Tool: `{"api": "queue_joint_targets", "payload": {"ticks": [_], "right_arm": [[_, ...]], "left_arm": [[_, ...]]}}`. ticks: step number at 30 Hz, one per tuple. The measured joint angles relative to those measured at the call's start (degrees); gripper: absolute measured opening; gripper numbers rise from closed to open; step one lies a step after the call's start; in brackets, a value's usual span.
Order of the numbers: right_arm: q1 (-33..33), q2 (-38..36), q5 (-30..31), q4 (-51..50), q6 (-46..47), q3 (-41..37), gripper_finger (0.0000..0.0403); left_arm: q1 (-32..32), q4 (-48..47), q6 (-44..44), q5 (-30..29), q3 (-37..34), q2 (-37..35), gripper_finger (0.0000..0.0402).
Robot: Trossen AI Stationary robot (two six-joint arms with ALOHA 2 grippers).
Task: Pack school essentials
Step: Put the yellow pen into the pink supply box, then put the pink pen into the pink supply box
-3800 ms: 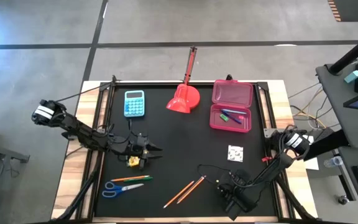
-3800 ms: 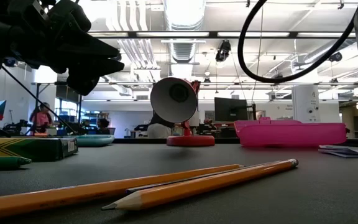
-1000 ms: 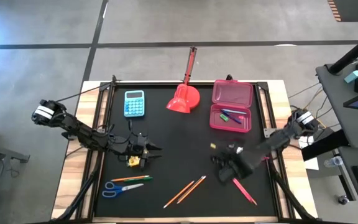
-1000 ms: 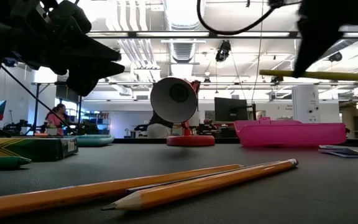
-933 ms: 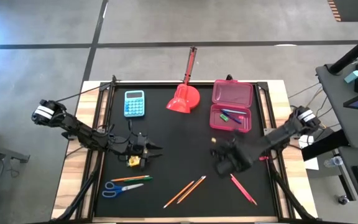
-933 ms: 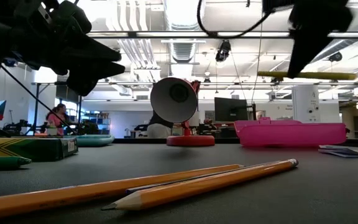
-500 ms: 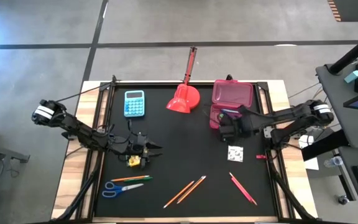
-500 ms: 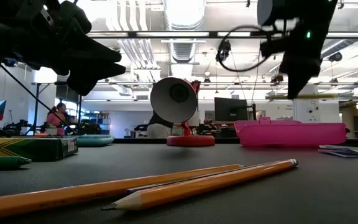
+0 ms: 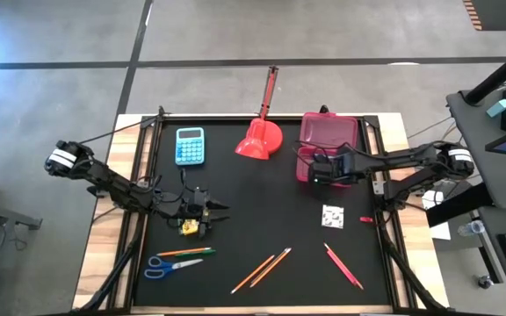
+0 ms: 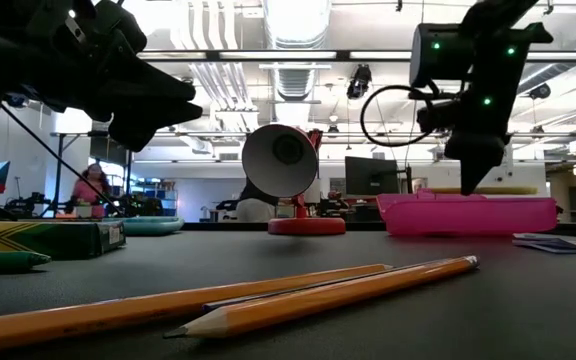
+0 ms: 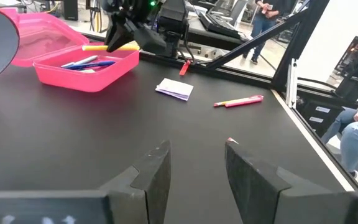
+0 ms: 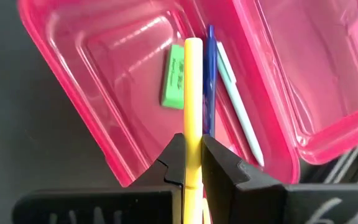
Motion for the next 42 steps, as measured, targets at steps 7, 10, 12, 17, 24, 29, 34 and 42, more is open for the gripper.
{"api": "queue_joint_targets", "payload": {"ticks": [7, 10, 12, 17, 24, 29, 34, 42], "right_arm": [[0.0, 0.0, 0.0, 4.8, -1.7, 0.0, 0.0053], [0.0, 0.0, 0.0, 4.8, -1.8, 0.0, 0.008], [0.0, 0.0, 0.0, 4.8, -1.8, 0.0, 0.0096], [0.0, 0.0, 0.0, 4.5, 0.1, 0.4, 0.0117], [0.2, 0.0, -6.5, 2.0, 6.1, 5.2, 0.0127], [3.9, 0.0, -11.7, 1.6, 14.3, 7.8, 0.0121], [12.5, -0.1, -14.7, 1.6, 25.1, 7.7, 0.0123], [31.8, 1.4, -16.3, 2.0, 48.1, 7.4, 0.0125]], "left_arm": [[0.0, 0.0, 0.0, 0.0, 0.0, 0.0, 0.0134], [0.0, 0.0, 0.0, 0.0, 0.0, 0.0, 0.0134], [0.0, 0.0, 0.0, 0.0, 0.0, 0.0, 0.0134], [0.0, 0.0, 0.1, 0.0, 0.0, 0.0, 0.0134], [0.0, 0.0, 0.0, 0.0, 0.0, 0.0, 0.0134], [0.0, 0.0, 0.0, 0.0, 0.0, 0.0, 0.0134], [0.0, -0.1, 0.0, 0.0, 0.0, 0.0, 0.0134], [0.0, -0.1, 0.0, 0.0, 0.0, 0.0, 0.0134]]}}
